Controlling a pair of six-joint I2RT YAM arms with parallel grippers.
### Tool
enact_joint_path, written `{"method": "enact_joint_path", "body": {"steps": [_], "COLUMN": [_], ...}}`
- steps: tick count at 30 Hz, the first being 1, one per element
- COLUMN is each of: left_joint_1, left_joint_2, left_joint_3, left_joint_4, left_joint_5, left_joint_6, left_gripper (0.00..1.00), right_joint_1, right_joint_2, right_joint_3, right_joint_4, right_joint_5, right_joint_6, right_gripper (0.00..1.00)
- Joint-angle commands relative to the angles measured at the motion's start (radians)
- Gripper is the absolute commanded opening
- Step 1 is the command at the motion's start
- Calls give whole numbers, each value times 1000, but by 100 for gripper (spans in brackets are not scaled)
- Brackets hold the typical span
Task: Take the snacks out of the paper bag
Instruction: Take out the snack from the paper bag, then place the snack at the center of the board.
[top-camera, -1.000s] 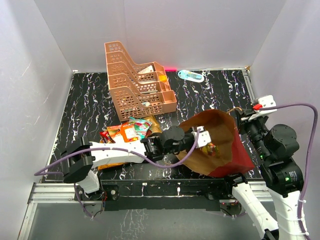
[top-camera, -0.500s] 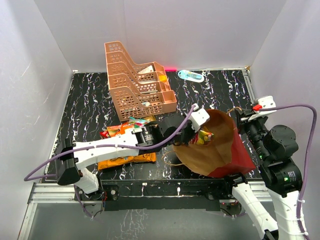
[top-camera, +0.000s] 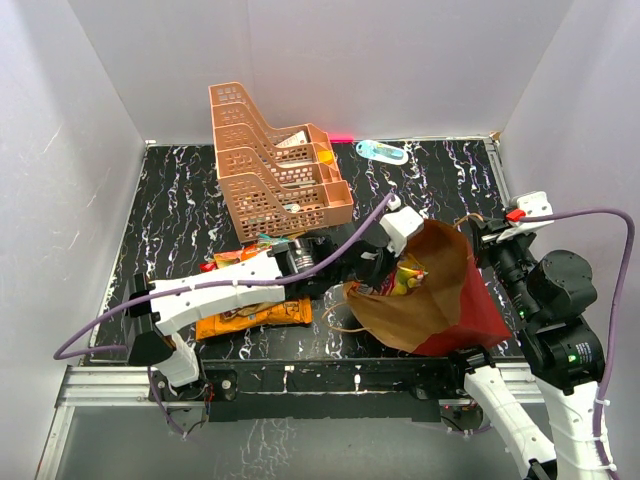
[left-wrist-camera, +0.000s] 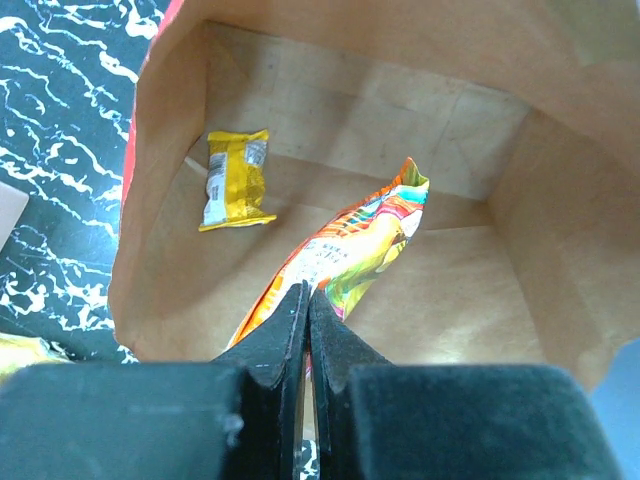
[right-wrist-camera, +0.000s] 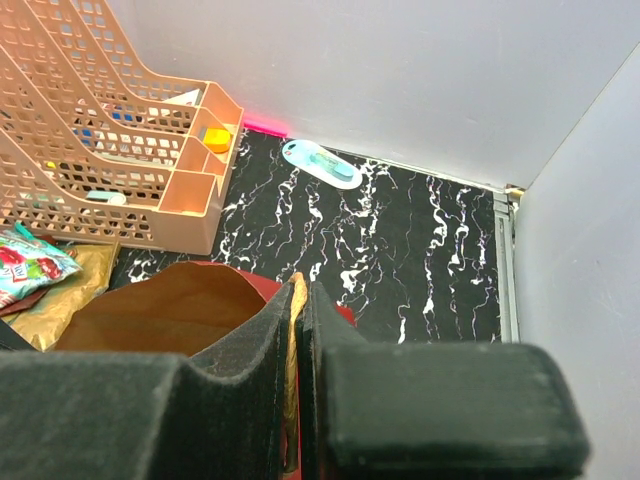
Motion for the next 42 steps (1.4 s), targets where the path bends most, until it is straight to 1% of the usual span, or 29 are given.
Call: {"method": "enact_joint_path", "body": {"steps": [1, 9, 17, 24, 31, 33, 37, 42], "left_joint_1": [-1, -1, -1, -1, 11, 43, 189, 331], "left_joint_2": [4, -4, -78, -168, -226, -236, -320, -359], "left_joint_3": [107, 206, 286, 337, 316, 281, 156, 59], "left_joint_4": [-47, -135, -247, -409, -553, -564, -533, -526], "left_joint_5": [56, -23, -110, -261, -431, -457, -450, -503], "left_joint_6": [-54, -44, -42, -32, -64, -59, -9, 61], "left_gripper": [0, 0, 0, 0, 0, 0, 0, 0], "right_joint_1": [3, 2, 1, 2, 2, 2, 2, 3], "right_joint_2": [-3, 1, 17, 30, 25, 24, 18, 17], "right_joint_3": [-3, -1, -6, -1, 2, 5, 9, 15], "right_joint_4": [95, 96, 104, 108, 116, 115, 113, 109], "right_joint_5": [-11, 2, 41, 74, 65, 63, 60, 56], "right_joint_6": [8, 5, 20, 43, 45, 47, 46, 47], "right_gripper": [8, 8, 8, 8, 8, 8, 8, 8]}}
